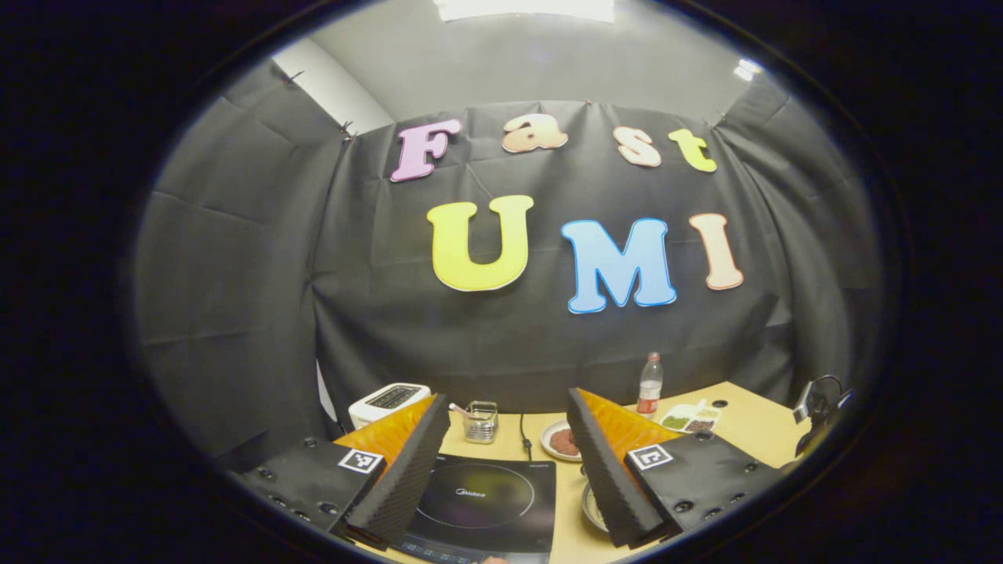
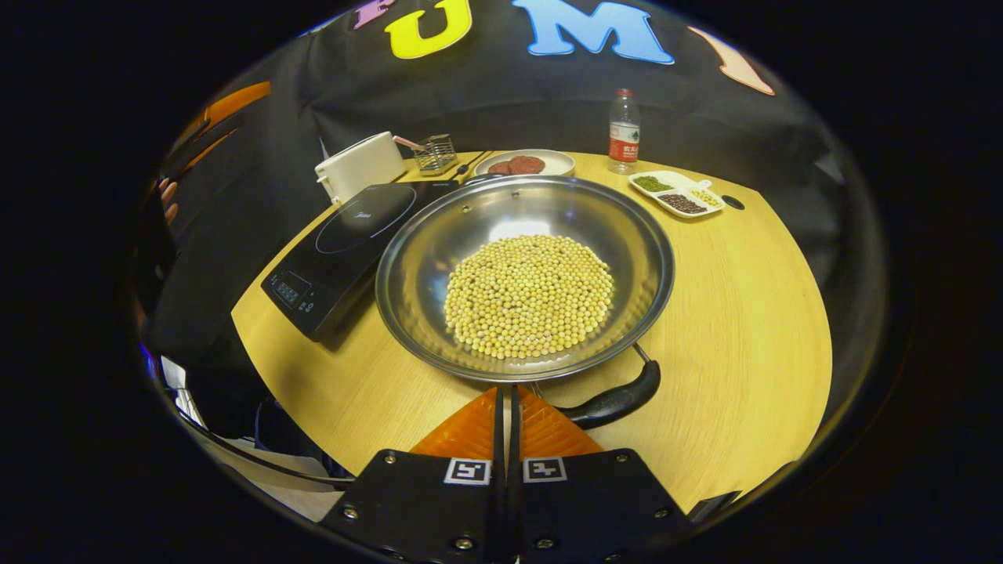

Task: First push the handle of the pot to place it horizontally, then grasp the pot with both hands and set it on the induction cooktop.

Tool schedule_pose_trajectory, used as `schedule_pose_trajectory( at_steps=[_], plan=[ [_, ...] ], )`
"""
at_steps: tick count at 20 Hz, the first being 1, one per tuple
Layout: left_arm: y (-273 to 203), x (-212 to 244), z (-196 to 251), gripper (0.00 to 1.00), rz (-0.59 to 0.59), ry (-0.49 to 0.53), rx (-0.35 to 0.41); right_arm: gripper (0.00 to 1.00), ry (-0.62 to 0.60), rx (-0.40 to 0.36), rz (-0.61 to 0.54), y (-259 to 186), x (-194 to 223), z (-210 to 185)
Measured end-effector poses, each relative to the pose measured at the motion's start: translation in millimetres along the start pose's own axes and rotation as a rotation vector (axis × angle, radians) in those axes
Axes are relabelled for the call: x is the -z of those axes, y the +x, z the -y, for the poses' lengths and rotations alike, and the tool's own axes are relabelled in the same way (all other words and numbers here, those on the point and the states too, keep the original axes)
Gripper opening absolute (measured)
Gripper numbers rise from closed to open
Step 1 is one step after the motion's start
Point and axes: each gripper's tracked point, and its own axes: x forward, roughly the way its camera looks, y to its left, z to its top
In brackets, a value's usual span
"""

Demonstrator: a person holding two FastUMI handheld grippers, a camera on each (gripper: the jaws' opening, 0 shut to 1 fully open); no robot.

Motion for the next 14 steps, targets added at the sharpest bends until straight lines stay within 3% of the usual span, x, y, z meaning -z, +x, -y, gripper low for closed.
schedule_pose_trajectory(
  at_steps=[12, 14],
  plan=[
    [14.6, 4.9, 14.7, 0.94, -0.013, -0.015, -0.012, 0.01, -0.016, 0.072, -0.006, -1.3, -10.6, 46.0],
    [15.8, 7.4, 17.3, 0.98, -0.016, -0.021, -0.015, 0.01, -0.009, 0.080, -0.008, -0.8, -12.2, 52.8]
  ],
)
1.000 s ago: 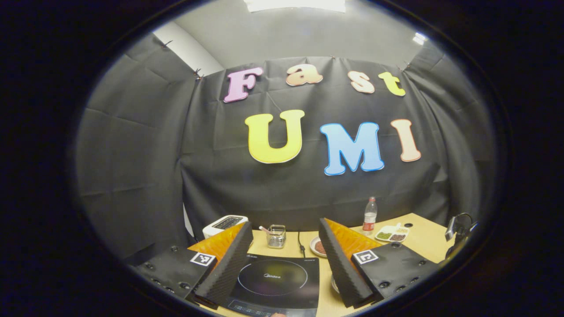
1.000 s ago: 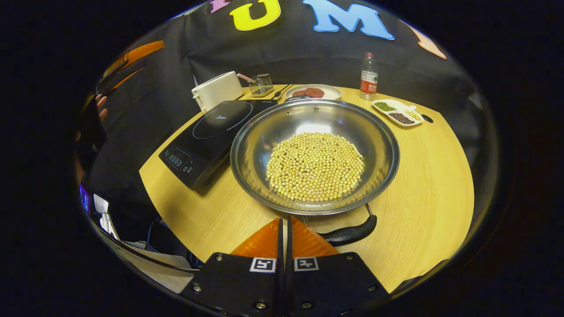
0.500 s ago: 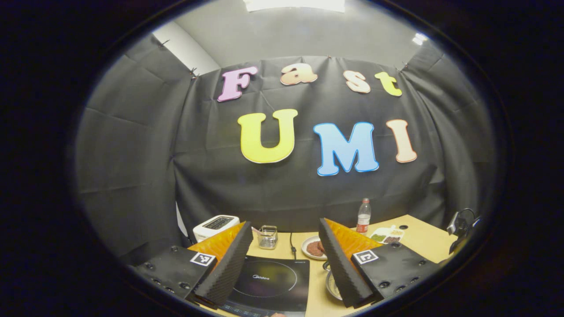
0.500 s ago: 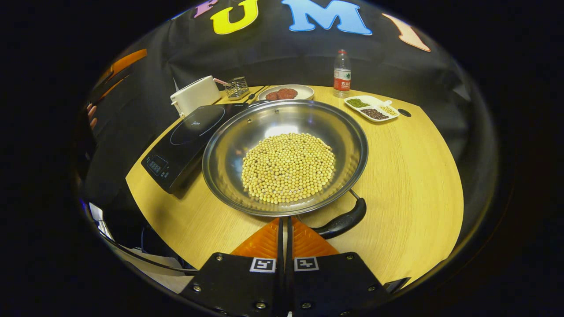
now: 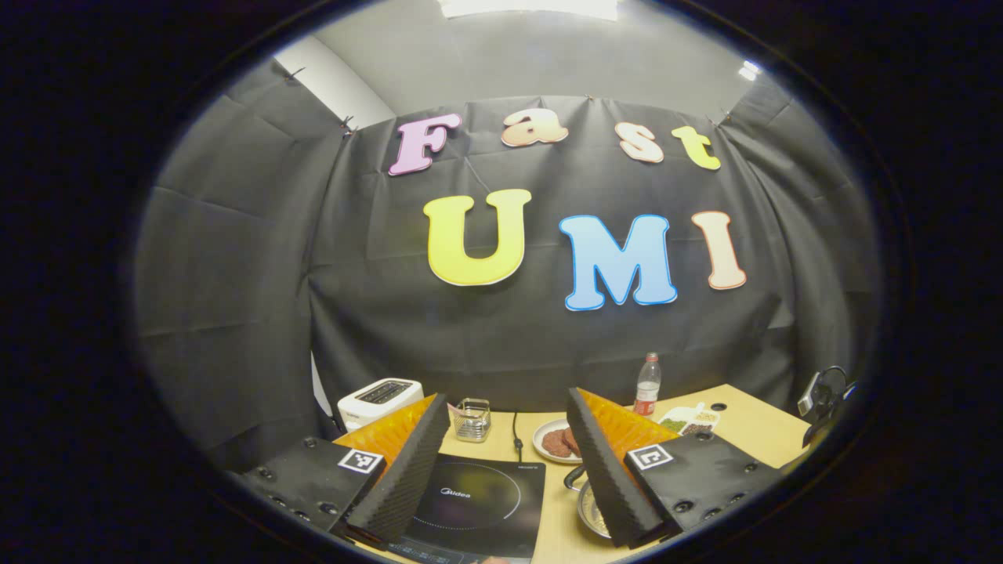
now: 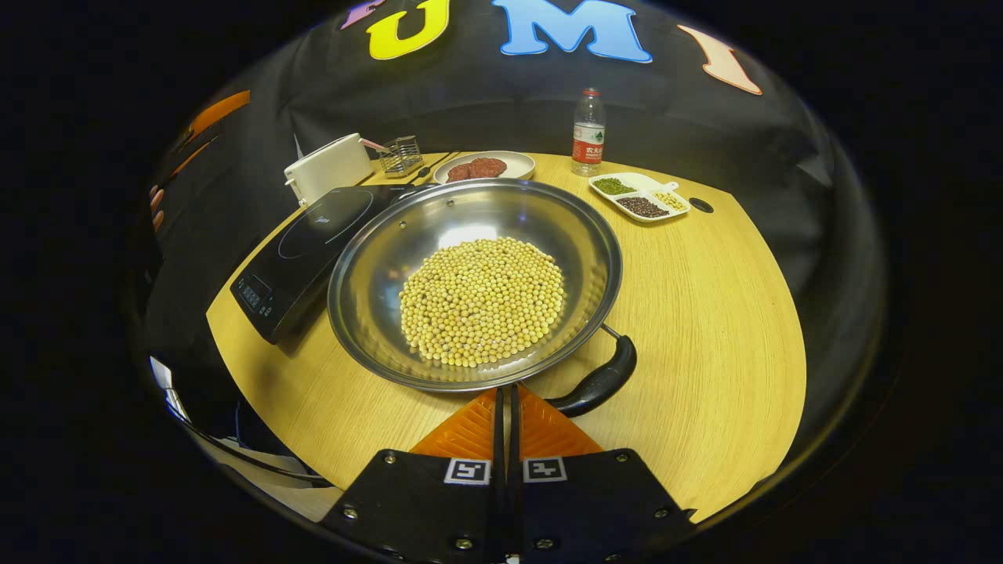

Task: First push the handle of the pot to place it horizontally, then grasp the pot with both hands and set it on the induction cooktop.

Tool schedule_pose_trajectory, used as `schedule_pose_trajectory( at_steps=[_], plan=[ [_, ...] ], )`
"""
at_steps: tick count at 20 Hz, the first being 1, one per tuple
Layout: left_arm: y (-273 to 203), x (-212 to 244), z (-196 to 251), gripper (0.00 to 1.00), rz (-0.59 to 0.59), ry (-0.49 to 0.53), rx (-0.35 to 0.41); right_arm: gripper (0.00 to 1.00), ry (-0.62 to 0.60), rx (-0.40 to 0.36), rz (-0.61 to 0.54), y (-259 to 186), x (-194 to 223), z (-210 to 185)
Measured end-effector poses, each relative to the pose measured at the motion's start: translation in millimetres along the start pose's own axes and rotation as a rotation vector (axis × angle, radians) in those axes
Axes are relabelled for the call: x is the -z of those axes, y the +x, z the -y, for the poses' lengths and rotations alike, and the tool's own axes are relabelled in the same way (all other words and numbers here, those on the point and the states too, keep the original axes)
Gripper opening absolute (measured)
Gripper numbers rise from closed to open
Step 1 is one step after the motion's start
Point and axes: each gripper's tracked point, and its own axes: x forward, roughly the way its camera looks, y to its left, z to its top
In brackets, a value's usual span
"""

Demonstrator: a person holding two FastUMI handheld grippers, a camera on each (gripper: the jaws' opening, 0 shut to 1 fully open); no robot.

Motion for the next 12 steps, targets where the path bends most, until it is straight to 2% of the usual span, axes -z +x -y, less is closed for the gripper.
schedule_pose_trajectory(
  at_steps=[3, 4, 12],
  plan=[
    [4.1, 2.3, 2.9, 0.94, -0.006, -0.006, -0.005, 0.01, 0.003, 0.014, 0.002, 2.2, -4.0, 10.1],
    [5.2, 3.5, 3.6, 0.98, -0.008, -0.006, -0.007, 0.01, 0.002, 0.018, 0.003, 2.3, -6.0, 13.6],
    [7.6, 14.2, 7.2, 1.00, -0.026, -0.003, -0.026, 0.01, 0.041, 0.049, 0.020, 10.6, -22.9, 42.0]
  ],
)
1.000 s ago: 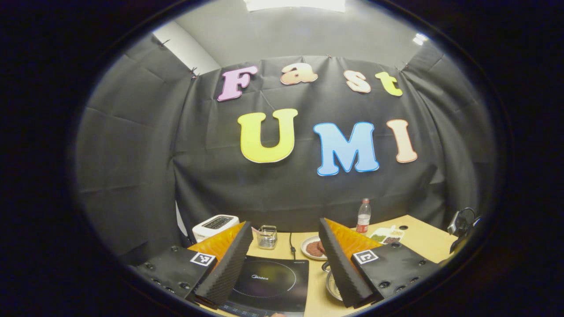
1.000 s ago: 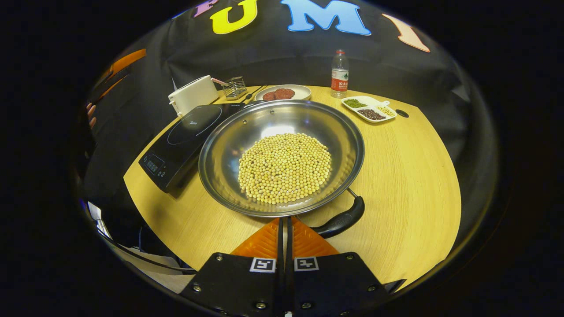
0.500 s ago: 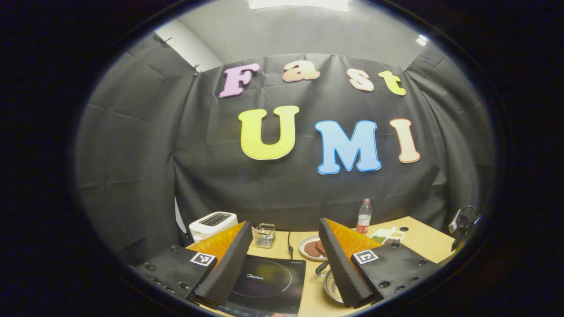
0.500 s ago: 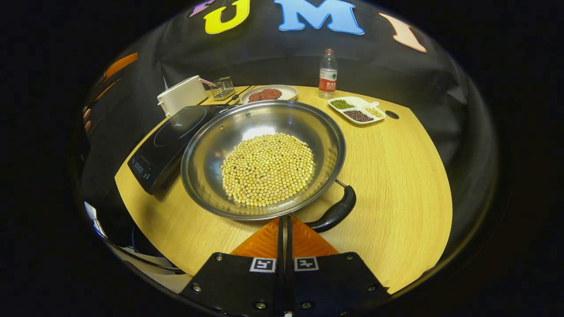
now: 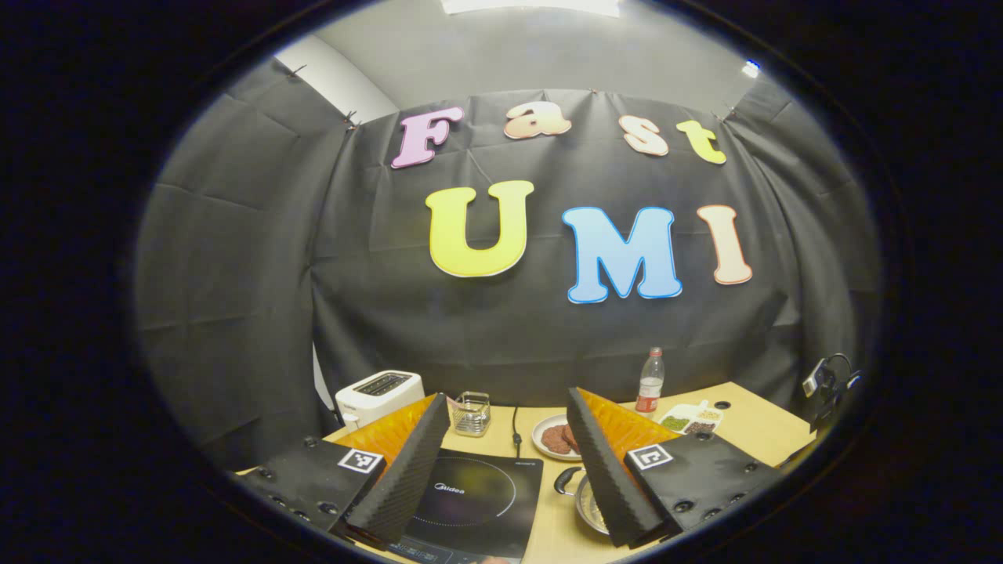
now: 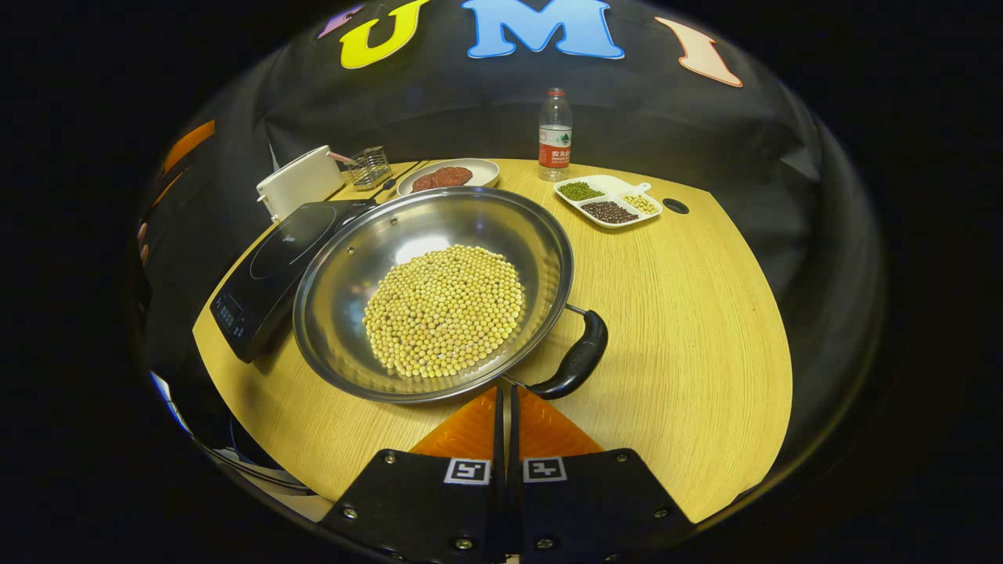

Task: First push the handle of the pot to place it horizontally, then grasp the pot with both hands and set it on the induction cooktop.

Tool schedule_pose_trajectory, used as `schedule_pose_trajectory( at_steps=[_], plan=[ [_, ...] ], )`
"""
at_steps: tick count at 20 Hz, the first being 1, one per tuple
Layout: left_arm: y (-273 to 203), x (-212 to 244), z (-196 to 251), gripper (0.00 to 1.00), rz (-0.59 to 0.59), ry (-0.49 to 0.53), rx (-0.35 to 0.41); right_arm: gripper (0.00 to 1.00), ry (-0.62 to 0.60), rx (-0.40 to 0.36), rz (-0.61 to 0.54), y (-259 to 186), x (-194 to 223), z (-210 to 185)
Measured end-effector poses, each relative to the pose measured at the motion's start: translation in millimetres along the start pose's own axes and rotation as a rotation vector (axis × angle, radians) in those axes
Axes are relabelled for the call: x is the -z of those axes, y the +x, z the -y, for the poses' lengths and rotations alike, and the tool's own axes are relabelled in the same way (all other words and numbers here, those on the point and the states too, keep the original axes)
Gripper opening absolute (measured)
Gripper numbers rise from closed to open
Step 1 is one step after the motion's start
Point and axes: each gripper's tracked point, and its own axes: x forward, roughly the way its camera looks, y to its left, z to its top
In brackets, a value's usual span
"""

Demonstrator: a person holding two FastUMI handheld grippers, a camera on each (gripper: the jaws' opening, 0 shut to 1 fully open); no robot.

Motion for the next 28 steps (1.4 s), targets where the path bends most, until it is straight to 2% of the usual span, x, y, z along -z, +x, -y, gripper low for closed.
schedule_pose_trajectory(
  at_steps=[10, 11, 12, 13, 18, 20, 22, 23, 25, 26, 28],
  plan=[
    [2.5, 20.9, 6.6, 1.00, -0.044, 0.005, -0.024, 0.01, 0.018, 0.032, 0.028, 19.4, -26.6, 29.0],
    [2.9, 23.2, 6.3, 0.98, -0.048, 0.005, -0.027, 0.01, 0.015, 0.039, 0.031, 21.6, -29.4, 32.9],
    [4.5, 25.4, 6.6, 1.00, -0.051, 0.006, -0.030, 0.01, 0.013, 0.044, 0.034, 24.3, -32.6, 35.9],
    [5.2, 28.1, 8.1, 0.94, -0.055, 0.006, -0.032, 0.01, 0.013, 0.051, 0.037, 25.8, -35.2, 38.5],
    [9.6, 45.1, 15.3, 0.98, -0.082, 0.022, -0.020, 0.01, 0.048, 0.071, 0.059, 29.6, -43.8, 48.6],
    [14.2, 50.2, 19.4, 1.00, -0.088, 0.018, -0.010, 0.01, 0.039, 0.117, 0.124, 24.1, -54.8, 59.8],
    [20.0, 57.8, 25.2, 0.98, -0.105, 0.002, 0.014, 0.01, 0.056, 0.146, 0.197, 12.7, -66.8, 65.0],
    [22.7, 64.5, 29.0, 0.94, -0.122, -0.005, 0.030, 0.11, 0.076, 0.148, 0.233, 6.5, -72.9, 65.6],
    [29.7, 73.7, 30.0, 1.00, -0.144, -0.015, 0.039, 0.69, 0.110, 0.166, 0.306, -1.0, -89.1, 72.4],
    [34.1, 78.0, 32.4, 0.94, -0.154, -0.020, 0.046, 0.99, 0.125, 0.175, 0.332, -5.8, -91.9, 74.8],
    [41.6, 88.3, 38.0, 1.00, -0.178, -0.024, 0.066, 0.97, 0.151, 0.182, 0.355, -6.6, -96.7, 75.4]
  ],
)
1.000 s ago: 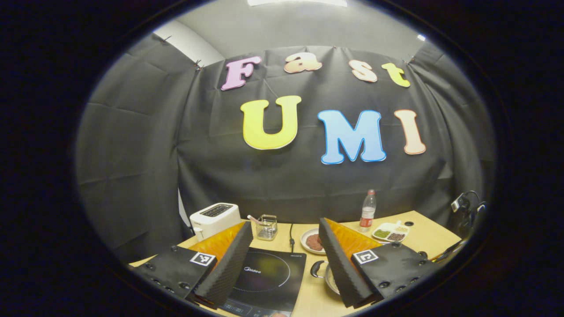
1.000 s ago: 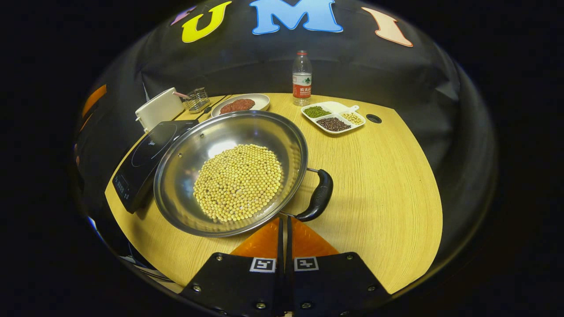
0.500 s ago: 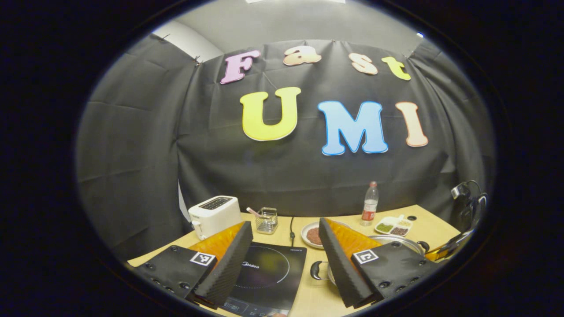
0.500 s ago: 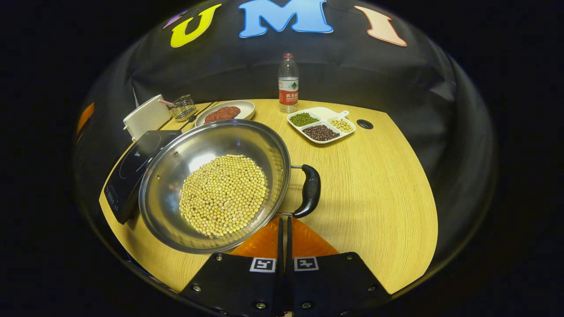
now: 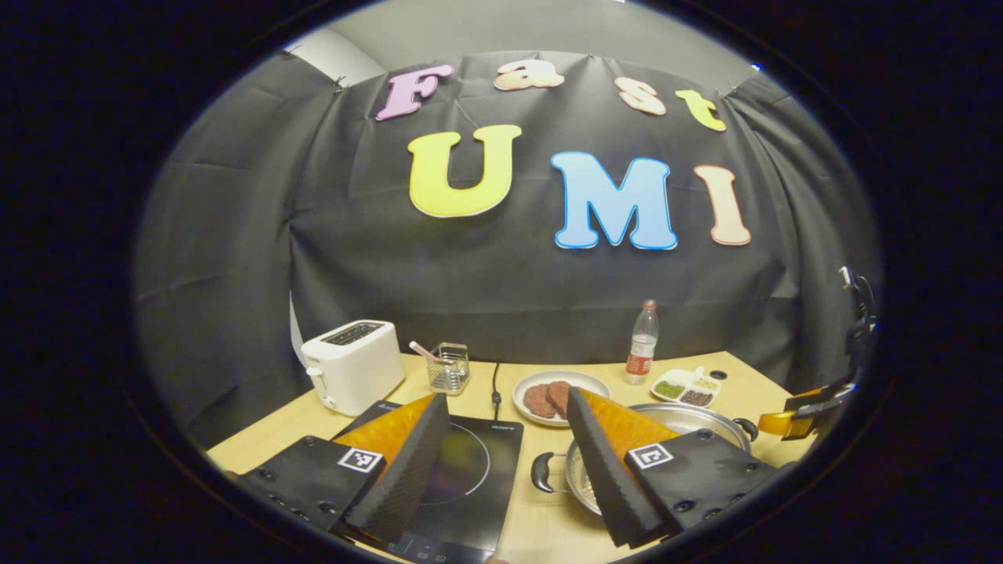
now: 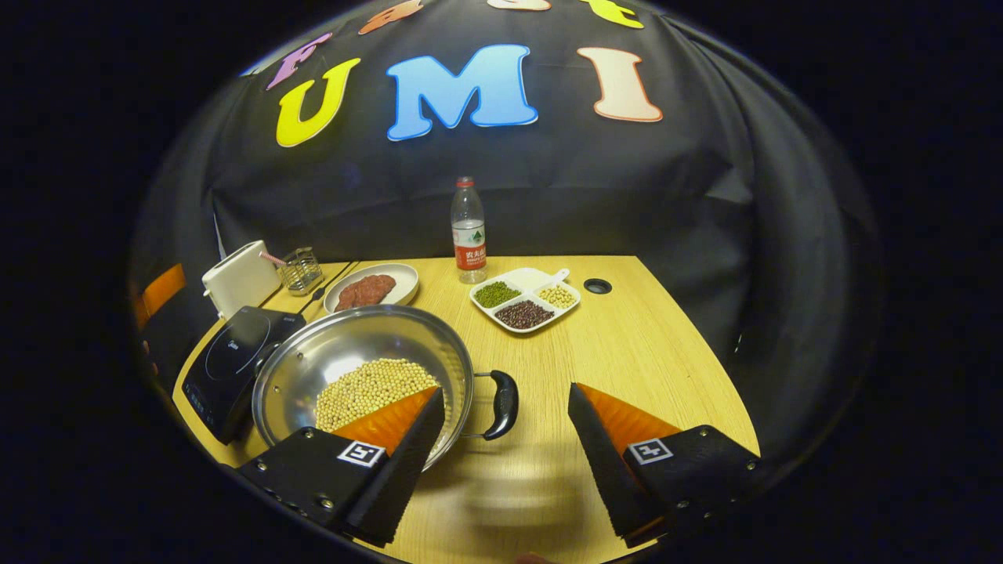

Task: First push the handle of the pot to place it horizontally, then grasp the pot with both hands and set it on the induction cooktop.

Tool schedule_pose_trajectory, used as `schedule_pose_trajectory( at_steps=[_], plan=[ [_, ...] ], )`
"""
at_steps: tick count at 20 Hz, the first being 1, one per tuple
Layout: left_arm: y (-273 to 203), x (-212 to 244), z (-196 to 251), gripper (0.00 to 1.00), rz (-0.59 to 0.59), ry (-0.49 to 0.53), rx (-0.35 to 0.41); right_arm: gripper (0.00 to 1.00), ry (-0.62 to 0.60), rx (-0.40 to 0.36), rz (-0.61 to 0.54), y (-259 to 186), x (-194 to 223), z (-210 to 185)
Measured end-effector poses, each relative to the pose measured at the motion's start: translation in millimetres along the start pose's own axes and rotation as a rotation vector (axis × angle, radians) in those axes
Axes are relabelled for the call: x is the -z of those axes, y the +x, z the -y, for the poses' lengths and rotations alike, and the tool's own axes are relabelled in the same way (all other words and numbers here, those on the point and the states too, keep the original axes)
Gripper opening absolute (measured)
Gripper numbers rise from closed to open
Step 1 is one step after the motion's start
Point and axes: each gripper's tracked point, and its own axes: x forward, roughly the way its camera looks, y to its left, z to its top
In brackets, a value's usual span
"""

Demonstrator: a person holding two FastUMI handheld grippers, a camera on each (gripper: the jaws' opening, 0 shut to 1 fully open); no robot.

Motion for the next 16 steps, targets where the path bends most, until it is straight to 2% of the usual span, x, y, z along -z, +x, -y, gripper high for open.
schedule_pose_trajectory(
  at_steps=[1, 3, 7, 13, 14, 16],
  plan=[
    [6.0, 5.6, 1.9, 0.98, -0.015, 0.003, 0.011, 0.93, 0.009, 0.003, -0.003, 0.8, 1.2, -0.5],
    [17.4, 21.9, 8.9, 0.95, -0.062, 0.009, 0.040, 0.97, 0.014, 0.010, -0.008, 4.5, 2.5, -1.2],
    [39.2, 54.4, 24.3, 1.00, -0.146, 0.034, 0.090, 0.97, 0.027, 0.011, -0.013, 13.6, 3.7, -5.0],
    [60.1, 94.4, 44.5, 0.98, -0.247, 0.050, 0.143, 0.97, 0.039, 0.008, -0.047, 28.2, 11.2, -4.4],
    [63.4, 101.4, 45.3, 0.95, -0.268, 0.048, 0.145, 0.97, 0.041, 0.010, -0.051, 30.5, 12.3, -4.0],
    [71.1, 115.4, 48.4, 1.00, -0.308, 0.046, 0.152, 0.97, 0.045, 0.005, -0.064, 34.0, 14.6, -4.8]
  ],
)
